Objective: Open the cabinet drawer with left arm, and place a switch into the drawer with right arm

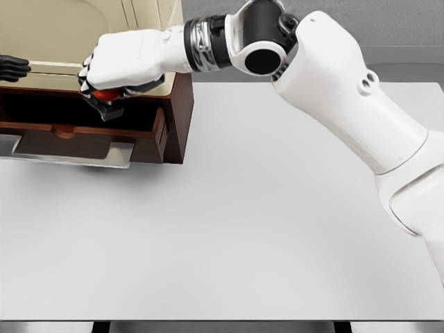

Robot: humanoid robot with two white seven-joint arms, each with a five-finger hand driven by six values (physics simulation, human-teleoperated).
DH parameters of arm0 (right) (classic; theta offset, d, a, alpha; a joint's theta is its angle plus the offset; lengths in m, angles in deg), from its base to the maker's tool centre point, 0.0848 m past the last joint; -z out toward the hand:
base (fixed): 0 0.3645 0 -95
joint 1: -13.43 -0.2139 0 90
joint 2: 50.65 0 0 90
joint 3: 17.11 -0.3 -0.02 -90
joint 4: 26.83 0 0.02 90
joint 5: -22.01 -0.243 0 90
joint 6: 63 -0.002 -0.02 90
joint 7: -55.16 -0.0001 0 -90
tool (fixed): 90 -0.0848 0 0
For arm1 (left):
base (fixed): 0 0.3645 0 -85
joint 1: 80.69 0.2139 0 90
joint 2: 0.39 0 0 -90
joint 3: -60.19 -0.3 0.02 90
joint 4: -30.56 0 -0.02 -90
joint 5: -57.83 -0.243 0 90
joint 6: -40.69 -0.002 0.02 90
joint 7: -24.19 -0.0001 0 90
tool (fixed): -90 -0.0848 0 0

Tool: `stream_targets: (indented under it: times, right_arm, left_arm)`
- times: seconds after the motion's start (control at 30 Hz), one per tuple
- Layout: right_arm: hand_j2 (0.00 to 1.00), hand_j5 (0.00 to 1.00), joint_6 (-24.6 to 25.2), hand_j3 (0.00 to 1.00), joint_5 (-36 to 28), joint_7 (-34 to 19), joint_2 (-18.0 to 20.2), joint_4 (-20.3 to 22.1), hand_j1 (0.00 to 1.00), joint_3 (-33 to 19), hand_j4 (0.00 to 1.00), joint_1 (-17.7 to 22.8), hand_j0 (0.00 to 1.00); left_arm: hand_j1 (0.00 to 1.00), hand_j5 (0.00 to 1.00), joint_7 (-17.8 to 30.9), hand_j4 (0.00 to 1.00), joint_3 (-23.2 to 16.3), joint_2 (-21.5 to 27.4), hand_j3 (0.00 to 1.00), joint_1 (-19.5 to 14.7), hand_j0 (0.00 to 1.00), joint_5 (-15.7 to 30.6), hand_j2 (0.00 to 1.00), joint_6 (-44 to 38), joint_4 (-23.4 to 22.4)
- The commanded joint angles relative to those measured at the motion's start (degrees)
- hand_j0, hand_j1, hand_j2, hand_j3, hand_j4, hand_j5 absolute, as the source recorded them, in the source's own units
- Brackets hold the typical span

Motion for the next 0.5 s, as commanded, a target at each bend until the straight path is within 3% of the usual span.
stream_targets:
  times: [0.0,0.47]
  right_arm:
    - [0.42,0.42,0.18,0.42,0.58,0.03,-1.8,-2.68,0.42,0.22,0.42,0.0,0.42]
    - [0.42,0.42,0.18,0.42,2.86,0.03,-5.49,-9.37,0.42,0.93,0.42,-1.58,0.42]
  left_arm:
    - [1.0,1.0,-0.01,1.0,0.08,0.05,1.0,0.0,1.0,0.05,1.0,-0.02,0.0]
    - [1.0,1.0,-0.01,1.0,0.08,-0.3,1.0,0.09,1.0,-0.83,1.0,-0.02,-0.09]
